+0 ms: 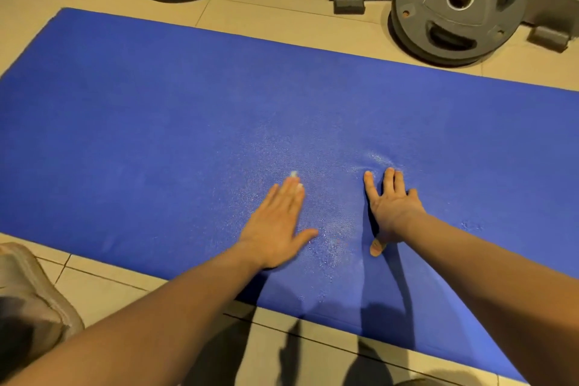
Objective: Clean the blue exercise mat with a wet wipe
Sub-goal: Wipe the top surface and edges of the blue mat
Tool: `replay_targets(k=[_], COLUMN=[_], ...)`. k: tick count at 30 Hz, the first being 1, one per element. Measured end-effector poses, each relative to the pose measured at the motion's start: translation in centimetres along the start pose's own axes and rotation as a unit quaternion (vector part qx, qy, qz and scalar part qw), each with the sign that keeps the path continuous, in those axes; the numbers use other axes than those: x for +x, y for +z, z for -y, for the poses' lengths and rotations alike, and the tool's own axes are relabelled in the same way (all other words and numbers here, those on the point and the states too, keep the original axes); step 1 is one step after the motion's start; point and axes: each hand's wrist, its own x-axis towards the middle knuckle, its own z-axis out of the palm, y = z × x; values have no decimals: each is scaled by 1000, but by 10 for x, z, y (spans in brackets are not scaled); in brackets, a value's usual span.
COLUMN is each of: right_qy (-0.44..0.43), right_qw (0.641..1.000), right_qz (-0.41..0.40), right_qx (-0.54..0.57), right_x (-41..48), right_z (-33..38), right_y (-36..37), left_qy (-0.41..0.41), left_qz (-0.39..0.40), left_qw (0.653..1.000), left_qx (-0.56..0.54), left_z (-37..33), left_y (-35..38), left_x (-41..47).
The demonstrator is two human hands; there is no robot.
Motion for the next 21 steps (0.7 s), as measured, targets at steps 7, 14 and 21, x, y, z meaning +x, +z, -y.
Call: replay_targets(k=[7,14,21], right_qy=[1,6,-3], right_qw=[1000,1000,1000], right_qz=[6,6,14], right_qx=[7,8,17], right_x=[-1,2,0], right_z=[1,2,1], right_y=[-3,0,-4], left_qy=[-151,52,-6], left_qz=[-25,25,-13], left_qw=[986,996,1000], left_qx=[-68,-75,7], left_z=[6,-77,1], left_y=[-2,19,10], left_x=[-16,-14,-55])
